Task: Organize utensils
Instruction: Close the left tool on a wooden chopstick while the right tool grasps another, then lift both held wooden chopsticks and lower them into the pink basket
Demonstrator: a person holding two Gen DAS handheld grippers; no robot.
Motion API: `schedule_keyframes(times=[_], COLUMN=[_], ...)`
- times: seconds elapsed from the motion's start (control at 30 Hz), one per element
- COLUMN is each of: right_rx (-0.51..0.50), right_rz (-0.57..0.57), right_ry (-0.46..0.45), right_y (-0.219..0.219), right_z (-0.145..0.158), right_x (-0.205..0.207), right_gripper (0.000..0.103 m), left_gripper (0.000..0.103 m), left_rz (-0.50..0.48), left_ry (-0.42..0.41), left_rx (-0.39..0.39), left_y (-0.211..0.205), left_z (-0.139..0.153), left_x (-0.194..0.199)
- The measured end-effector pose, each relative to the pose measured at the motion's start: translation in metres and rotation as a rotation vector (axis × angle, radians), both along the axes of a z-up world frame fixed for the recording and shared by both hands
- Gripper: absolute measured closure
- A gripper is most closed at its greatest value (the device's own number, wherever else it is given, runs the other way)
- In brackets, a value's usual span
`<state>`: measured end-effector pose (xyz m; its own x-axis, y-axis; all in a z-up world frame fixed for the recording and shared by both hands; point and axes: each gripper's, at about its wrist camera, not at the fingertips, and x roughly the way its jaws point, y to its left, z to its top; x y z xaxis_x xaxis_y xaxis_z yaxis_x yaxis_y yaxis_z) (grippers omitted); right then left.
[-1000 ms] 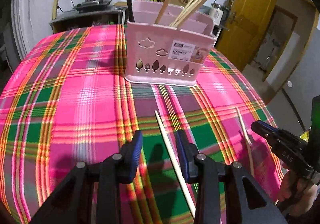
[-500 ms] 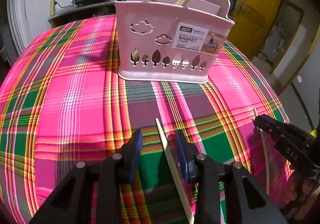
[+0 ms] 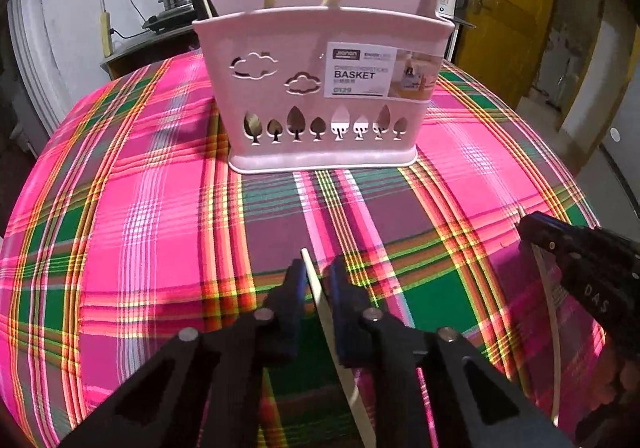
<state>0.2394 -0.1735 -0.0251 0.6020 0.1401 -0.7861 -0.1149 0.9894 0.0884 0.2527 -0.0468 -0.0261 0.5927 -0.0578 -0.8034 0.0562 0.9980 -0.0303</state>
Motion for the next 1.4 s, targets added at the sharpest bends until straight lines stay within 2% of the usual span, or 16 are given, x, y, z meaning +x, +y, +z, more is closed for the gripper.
schedule_keyframes(times=[0.17,0.33,0.7,1.07,1.4], right_rx=[0.048,0.073,0.123,0.161,0.178], right_rz=[0.013,0.038,0.08,0.106,0.132], right_ry=[0.015,-0.006,-0.102,-0.234,-0.313], right_y=[-0.002,0.002,0.007,0.007,0.008], right_z=[0.002,0.01,0.054,0.104,0.128], right_x=[0.003,-0.002,-0.016,-0.037,-0.057], right_gripper=[0.097,0.097,0.098,0.098,0.098], left_gripper=[0.096,0.097,0.098,0.098,0.098], left_rz=[-0.01,-0.027,-0.06,-0.091,-0.108], left_ry=[0.021,0.005,-0.071,-0.215,-0.268], left_rx=[-0.026,-0.044,-0.106,-0.129,-0.144], left_y=[0.003,0.006,0.018,0.025,0.029], left_z=[0.003,0.015,0.061,0.123,0.143], left_x=[0.004,0.001,-0.012,-0.036,-0.053])
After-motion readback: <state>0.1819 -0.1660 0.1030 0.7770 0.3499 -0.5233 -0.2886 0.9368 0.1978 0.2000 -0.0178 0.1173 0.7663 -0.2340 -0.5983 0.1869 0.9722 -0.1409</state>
